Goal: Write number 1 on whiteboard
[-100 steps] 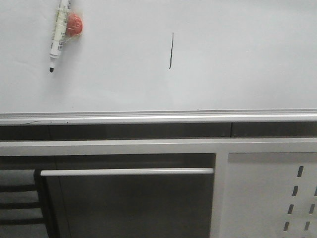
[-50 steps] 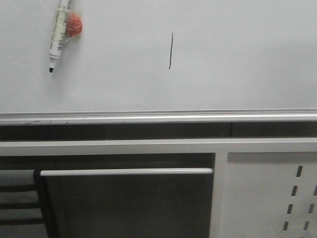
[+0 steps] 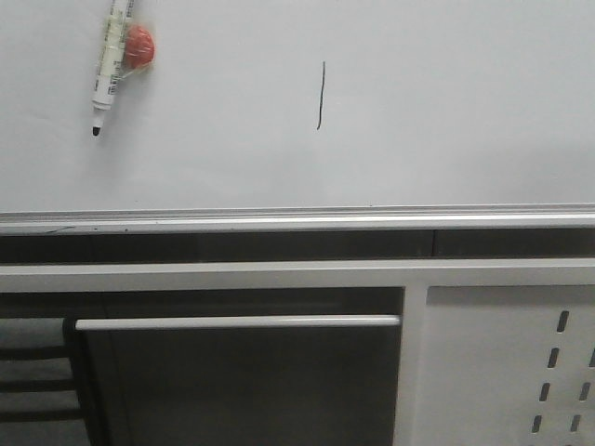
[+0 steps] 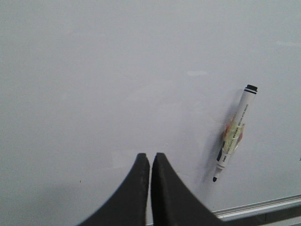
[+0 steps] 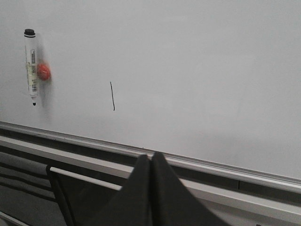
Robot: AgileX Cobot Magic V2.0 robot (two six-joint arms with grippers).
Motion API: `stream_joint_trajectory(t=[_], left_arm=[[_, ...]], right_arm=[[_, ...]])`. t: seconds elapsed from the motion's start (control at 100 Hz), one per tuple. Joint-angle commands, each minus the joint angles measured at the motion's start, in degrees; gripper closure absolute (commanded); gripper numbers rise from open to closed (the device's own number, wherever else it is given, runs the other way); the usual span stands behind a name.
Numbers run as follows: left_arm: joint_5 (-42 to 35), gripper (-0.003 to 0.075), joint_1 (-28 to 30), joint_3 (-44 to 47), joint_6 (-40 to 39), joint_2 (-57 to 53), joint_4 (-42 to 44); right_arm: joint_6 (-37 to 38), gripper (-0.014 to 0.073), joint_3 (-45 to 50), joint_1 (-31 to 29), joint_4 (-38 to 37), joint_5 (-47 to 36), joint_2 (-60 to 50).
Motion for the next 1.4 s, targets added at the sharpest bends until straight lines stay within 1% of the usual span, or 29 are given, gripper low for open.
stream_joint_trajectory(t=[0.0, 0.61, 0.7, 0.73, 0.74, 0.75, 0.76, 0.78, 0.8, 0.81, 0.82, 0.83, 0.84, 0.85, 0.86, 0.87, 0.9, 0.93, 0.94, 1.01, 1.02, 1.03, 1.04, 1.06, 1.14, 1.2, 1.26, 1.31, 1.39], left_arm=[[2.14, 0.0741, 0.11, -1.49, -0.58, 0.56, -4.22], [2.14, 0.0741, 0.11, -1.35, -0.58, 0.56, -4.22], [0.41, 0.0741, 0.11, -1.35, -1.75, 0.56, -2.38], [-0.17, 0.0741, 0.38, -1.21, -4.89, 0.79, -0.65], [-0.50, 0.0741, 0.40, -1.21, -5.99, 0.79, 1.12], [-0.93, 0.0741, 0.56, -1.05, -9.79, 0.92, 3.48], [-1.08, 0.0741, 0.74, -1.05, -9.79, 0.91, 4.84], [-1.08, 0.0741, 1.19, -0.69, -14.34, 0.91, 7.89], [-1.20, 0.0741, 2.01, -0.31, -21.25, 0.91, 14.84], [-1.08, 0.0741, 2.01, -0.17, -21.25, 0.91, 16.75], [-1.08, 0.0741, 2.49, -0.04, -24.86, 0.91, 18.75], [-1.08, 0.0741, 2.74, 0.26, -26.70, 0.91, 22.71], [-1.08, 0.0741, 3.28, 0.43, -30.40, 0.91, 24.70], [-0.96, 0.0741, 3.56, 0.75, -32.28, 0.91, 26.67], [-0.96, 0.0741, 3.85, 0.93, -36.01, 0.91, 30.52], [-0.96, 0.0741, 4.49, 1.27, -37.86, 0.91, 32.40], [-0.49, 0.0741, 6.68, 2.22, -48.04, 0.91, 42.35], [0.22, 0.0741, 7.96, 2.96, -52.56, 0.91, 47.68], [0.22, 0.0741, 8.42, 3.15, -53.93, 0.91, 47.68], [5.29, 0.0741, 13.82, 4.64, -65.60, 0.91, 58.70], [6.65, 0.0741, 14.41, 4.76, -66.76, 0.91, 60.80], [8.13, 0.0741, 15.59, 4.89, -70.36, 0.91, 62.86], [8.89, 0.0741, 16.19, 5.05, -70.36, 0.79, 63.90], [11.26, 0.0741, 17.96, 5.20, -74.03, 0.68, 66.17], [19.38, 0.0741, 23.48, 5.49, -88.93, -0.41, 79.75], [24.39, 0.0741, 26.85, 5.89, -96.89, -2.05, 87.47], [26.43, 0.0741, 28.44, 6.52, -101.38, -3.54, 92.17], [26.44, 0.0741, 29.25, 7.59, -102.98, -4.87, 94.54], [25.71, 0.0741, 30.13, 9.42, -102.91, -6.68, 94.80]], right_arm=[[-0.51, 0.0659, -1.42, -0.29, 2.29, -2.18, 0.54], [-0.51, 0.0659, -1.42, -0.29, 2.39, -2.18, 0.54], [-0.51, 0.0659, -1.42, -0.29, 2.39, -2.18, 0.54], [-0.51, 0.0659, -1.42, -0.29, 2.39, -2.18, 0.54], [-0.51, 0.0659, -1.42, -0.29, 2.39, -2.18, 0.54], [-0.51, 0.0659, -1.42, -0.29, 2.39, -2.18, 0.54], [-0.51, 0.0659, -1.42, -0.29, 2.39, -2.18, 0.54], [-0.51, 0.0659, -1.42, -0.29, 2.39, -2.18, 0.54], [-0.51, 0.0659, -1.42, -0.29, 2.39, -2.18, 0.54], [-0.51, 0.0659, -1.42, -0.29, 2.39, -2.18, 0.54], [-0.51, 0.0659, -1.42, -0.29, 2.39, -2.18, 0.54], [-0.51, 0.0659, -1.42, -0.29, 2.39, -2.18, 0.54], [-0.51, 0.0659, -1.42, -0.29, 2.39, -2.18, 0.54], [-0.51, 0.0659, -1.42, -0.29, 2.39, -2.18, 0.54], [-0.51, 0.0659, -1.42, -0.29, 2.39, -2.18, 0.54], [-0.51, 0.0659, -1.42, -0.29, 2.39, -2.18, 0.54], [-0.51, 0.0659, -1.42, -0.29, 2.39, -2.18, 0.54], [-0.51, 0.0659, -1.42, -0.29, 2.39, -2.18, 0.54], [-0.51, 0.0659, -1.42, -0.29, 2.39, -2.18, 0.54], [-0.51, 0.0659, -1.42, -0.29, 2.39, -2.18, 0.54], [-0.51, 0.0659, -1.42, -0.29, 2.39, -2.18, 0.54], [-0.51, 0.0659, -1.42, -0.29, 2.39, -2.18, 0.54], [-0.51, 0.0659, -1.42, -0.29, 2.39, -2.18, 0.54], [-0.51, 0.0659, -1.42, -0.29, 2.39, -2.18, 0.54], [-0.51, 0.0659, -1.42, -0.29, 2.39, -2.18, 0.54], [-0.51, 0.0659, -1.42, -0.29, 2.39, -2.18, 0.54], [-0.51, 0.0659, -1.42, -0.29, 2.39, -2.18, 0.54], [-0.51, 0.0659, -1.42, -0.29, 2.39, -2.18, 0.54], [-0.51, 0.0659, -1.42, -0.29, 2.39, -2.18, 0.54]])
